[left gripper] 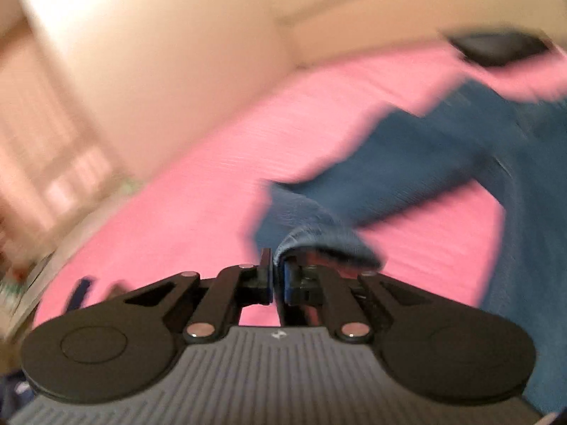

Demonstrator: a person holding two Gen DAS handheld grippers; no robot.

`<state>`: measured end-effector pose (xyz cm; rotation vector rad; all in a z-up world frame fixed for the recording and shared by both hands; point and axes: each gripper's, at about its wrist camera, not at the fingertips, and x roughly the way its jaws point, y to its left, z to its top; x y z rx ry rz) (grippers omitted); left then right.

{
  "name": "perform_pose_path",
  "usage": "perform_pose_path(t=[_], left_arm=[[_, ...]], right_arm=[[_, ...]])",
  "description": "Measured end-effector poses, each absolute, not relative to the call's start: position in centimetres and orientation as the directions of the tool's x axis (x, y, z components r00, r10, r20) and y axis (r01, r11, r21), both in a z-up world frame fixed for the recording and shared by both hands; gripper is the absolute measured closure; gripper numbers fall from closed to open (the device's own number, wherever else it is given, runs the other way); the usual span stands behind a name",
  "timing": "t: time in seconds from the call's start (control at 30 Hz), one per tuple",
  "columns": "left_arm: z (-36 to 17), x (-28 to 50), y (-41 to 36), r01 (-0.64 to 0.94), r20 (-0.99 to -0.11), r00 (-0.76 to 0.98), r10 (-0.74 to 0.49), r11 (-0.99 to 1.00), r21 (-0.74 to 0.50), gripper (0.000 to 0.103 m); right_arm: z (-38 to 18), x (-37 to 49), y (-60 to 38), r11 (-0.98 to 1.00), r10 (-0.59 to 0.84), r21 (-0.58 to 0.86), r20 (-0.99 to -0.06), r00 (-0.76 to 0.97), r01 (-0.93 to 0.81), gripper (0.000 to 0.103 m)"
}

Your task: Fold clothes

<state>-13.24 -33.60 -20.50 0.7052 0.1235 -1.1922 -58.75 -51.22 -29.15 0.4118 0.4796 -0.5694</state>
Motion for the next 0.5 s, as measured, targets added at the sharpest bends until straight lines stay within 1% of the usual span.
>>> perform_pose_path(t=[0.13,0.2,0.4,0.5], left_arm=[[-15.7,-7.6,-31.1,0.884,-0.416,0.452,-0.789,0.334,0.328,0.099],[-13.8,-5.2,-29.8,0.892,-0.402,0.45,-0.797,0.377,0.251,0.099],[-7.3,0.1,-24.7,0.889,-0.359,0.437,-0.825,0.456,0.034,0.099],[-5.2,2.4,-21.7,0.878,-0.368,0.434,-0.823,0.477,-0.03,0.099]], right_arm=[[-28.0,-56.4,-50.1,0.819,-0.367,0.223,-0.506,0.781,0.529,0.011],[-27.4,-54.6,-49.7,0.851,-0.341,0.202,-0.491,0.802,0.485,0.011],[-25.3,-49.3,-49.4,0.909,-0.285,0.161,-0.433,0.855,0.385,0.011],[-24.7,-47.8,-49.6,0.92,-0.28,0.144,-0.408,0.869,0.364,0.011]])
